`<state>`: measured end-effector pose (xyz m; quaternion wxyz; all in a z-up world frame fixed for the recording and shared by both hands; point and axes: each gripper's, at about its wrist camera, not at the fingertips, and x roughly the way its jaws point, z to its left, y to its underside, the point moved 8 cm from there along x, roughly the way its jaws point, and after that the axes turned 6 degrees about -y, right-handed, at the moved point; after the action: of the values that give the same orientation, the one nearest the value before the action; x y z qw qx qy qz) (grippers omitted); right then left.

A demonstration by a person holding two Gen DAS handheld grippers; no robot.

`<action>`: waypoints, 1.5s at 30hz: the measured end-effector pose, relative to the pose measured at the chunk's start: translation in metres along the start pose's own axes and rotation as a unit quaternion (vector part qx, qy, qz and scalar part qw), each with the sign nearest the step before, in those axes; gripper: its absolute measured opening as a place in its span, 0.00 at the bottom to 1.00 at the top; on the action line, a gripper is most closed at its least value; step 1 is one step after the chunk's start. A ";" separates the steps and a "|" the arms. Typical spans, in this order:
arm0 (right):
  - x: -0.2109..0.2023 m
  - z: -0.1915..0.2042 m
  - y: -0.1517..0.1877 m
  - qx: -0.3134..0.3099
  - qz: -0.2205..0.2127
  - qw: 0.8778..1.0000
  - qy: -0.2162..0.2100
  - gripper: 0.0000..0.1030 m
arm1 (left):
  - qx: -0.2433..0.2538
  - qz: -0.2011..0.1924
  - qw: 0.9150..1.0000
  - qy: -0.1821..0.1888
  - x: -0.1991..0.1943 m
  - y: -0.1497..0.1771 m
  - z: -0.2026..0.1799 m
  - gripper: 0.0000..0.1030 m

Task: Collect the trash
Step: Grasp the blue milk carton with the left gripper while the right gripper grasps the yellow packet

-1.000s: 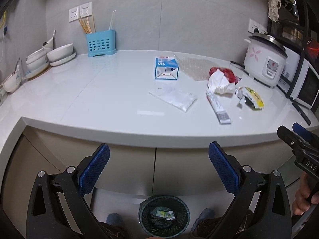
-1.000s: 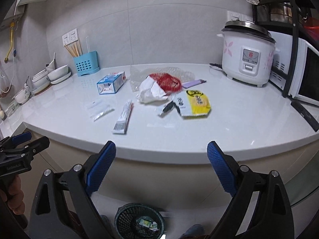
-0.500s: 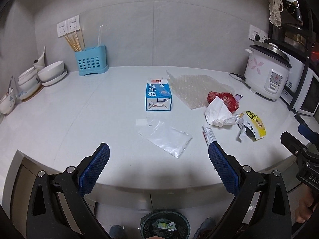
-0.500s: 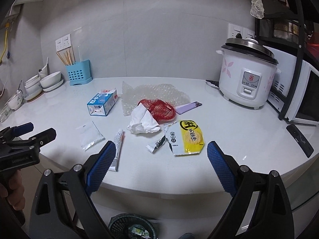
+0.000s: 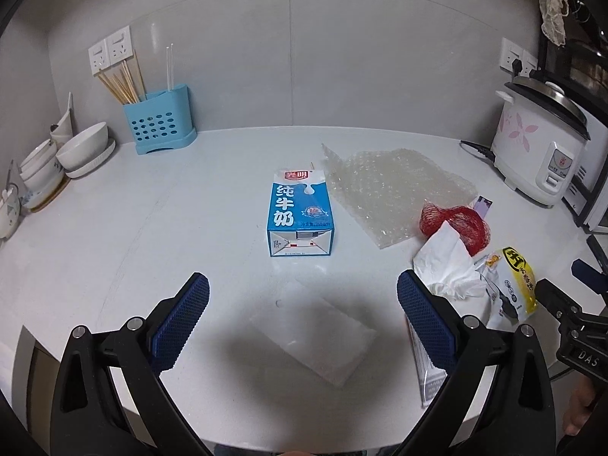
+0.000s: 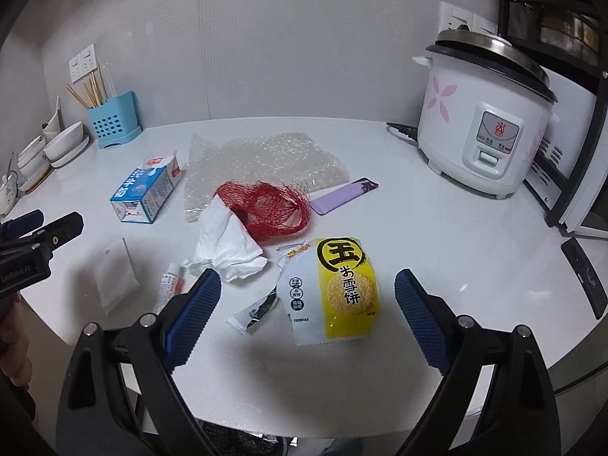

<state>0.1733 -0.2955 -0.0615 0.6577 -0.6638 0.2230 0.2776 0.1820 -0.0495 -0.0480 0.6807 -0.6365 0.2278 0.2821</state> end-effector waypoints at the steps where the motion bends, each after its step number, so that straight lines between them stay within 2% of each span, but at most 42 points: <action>1: 0.007 -0.003 -0.001 0.001 0.007 1.000 0.000 0.86 | -0.001 0.004 1.000 -0.003 0.008 -0.003 -0.001 0.94; 11: 0.057 -0.017 -0.003 0.001 0.052 0.999 -0.006 0.86 | 0.017 0.029 0.998 -0.045 0.092 -0.035 -0.014 0.94; 18: 0.075 -0.013 0.001 -0.002 0.080 0.997 -0.024 0.86 | 0.016 0.059 0.997 -0.043 0.131 -0.039 -0.022 0.94; 26: 0.085 -0.010 0.007 -0.002 0.104 0.994 -0.027 0.86 | 0.017 0.080 0.995 -0.048 0.147 -0.039 -0.017 0.94; 29: 0.088 -0.008 0.011 -0.006 0.114 0.993 -0.022 0.86 | 0.018 0.092 0.994 -0.051 0.149 -0.038 -0.016 0.91; 31: 0.090 -0.008 0.014 -0.008 0.122 0.992 -0.017 0.86 | 0.020 0.101 0.994 -0.048 0.150 -0.036 -0.016 0.85; 33: 0.092 -0.008 0.015 -0.008 0.126 0.992 -0.015 0.83 | 0.020 0.108 0.993 -0.047 0.150 -0.035 -0.016 0.81; 34: 0.093 -0.008 0.016 -0.006 0.129 0.991 -0.015 0.79 | 0.022 0.113 0.992 -0.048 0.151 -0.034 -0.017 0.75; 36: 0.093 -0.009 0.017 -0.003 0.130 0.991 -0.015 0.76 | 0.024 0.123 0.991 -0.047 0.152 -0.032 -0.017 0.62; 39: 0.091 -0.008 0.016 -0.002 0.128 0.992 -0.014 0.71 | 0.022 0.126 0.991 -0.038 0.150 -0.032 -0.018 0.61; 45: 0.086 -0.011 0.016 0.005 0.125 0.992 -0.013 0.58 | 0.028 0.114 0.992 -0.045 0.140 -0.031 -0.017 0.60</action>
<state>0.2277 -0.3013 -0.1309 0.6238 -0.6238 0.2974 0.3651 0.3073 -0.0538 -0.1201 0.6709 -0.5740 0.2763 0.3797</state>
